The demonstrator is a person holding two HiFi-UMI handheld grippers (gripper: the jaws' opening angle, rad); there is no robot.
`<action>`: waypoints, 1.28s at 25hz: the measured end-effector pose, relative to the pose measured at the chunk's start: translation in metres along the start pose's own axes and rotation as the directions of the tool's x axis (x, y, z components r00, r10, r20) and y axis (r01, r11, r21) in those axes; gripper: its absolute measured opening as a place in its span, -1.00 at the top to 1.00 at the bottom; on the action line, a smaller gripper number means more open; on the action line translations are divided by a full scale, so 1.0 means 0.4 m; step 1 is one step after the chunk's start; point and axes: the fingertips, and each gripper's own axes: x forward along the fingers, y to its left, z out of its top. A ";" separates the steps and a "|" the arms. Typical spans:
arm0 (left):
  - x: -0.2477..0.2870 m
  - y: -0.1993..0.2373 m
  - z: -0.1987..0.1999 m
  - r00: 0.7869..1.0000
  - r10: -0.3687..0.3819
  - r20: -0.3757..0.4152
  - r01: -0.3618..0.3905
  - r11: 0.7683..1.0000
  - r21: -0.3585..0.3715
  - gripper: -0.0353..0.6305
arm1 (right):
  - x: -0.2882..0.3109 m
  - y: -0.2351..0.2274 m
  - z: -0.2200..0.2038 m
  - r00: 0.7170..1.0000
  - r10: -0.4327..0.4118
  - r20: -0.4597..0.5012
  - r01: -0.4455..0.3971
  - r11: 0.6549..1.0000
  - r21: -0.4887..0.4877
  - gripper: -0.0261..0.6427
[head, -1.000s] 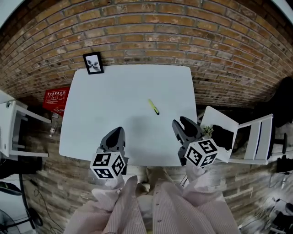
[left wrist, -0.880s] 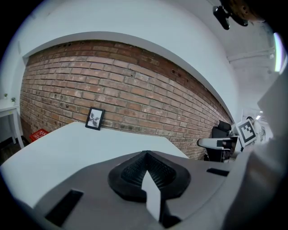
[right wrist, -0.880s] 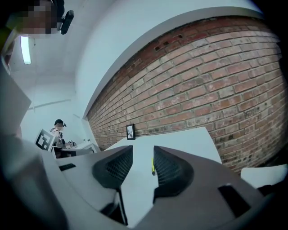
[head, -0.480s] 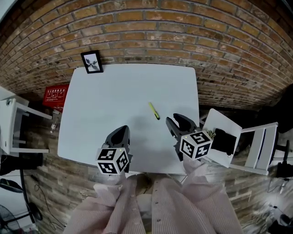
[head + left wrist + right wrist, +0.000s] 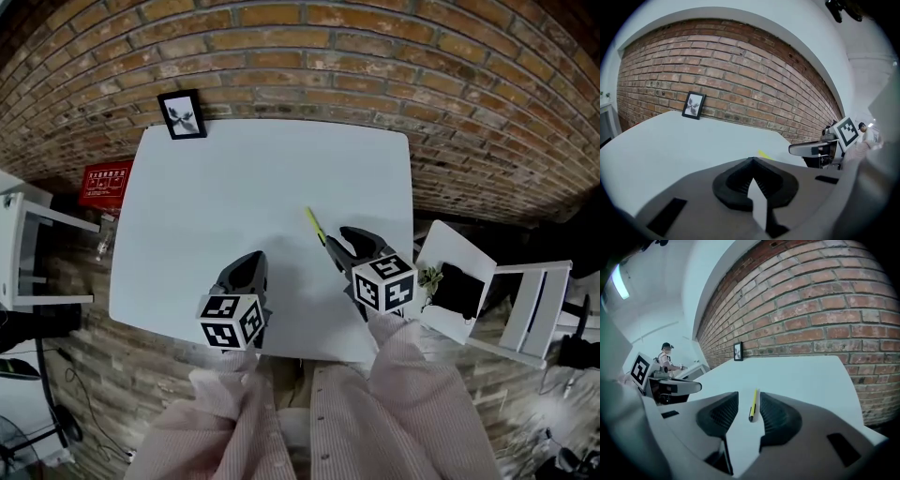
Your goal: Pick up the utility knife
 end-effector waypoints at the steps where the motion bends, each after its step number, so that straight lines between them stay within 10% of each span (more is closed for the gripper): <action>1: 0.009 0.003 0.000 1.000 -0.004 -0.004 0.004 1.000 -0.002 0.91 | 0.012 -0.001 -0.003 1.000 -0.001 -0.016 0.001 1.000 -0.006 0.49; 32: 0.101 0.009 -0.021 0.998 -0.043 -0.039 0.041 0.997 -0.061 0.91 | 0.163 -0.010 -0.099 0.952 -0.113 -0.285 0.051 0.975 -0.218 0.73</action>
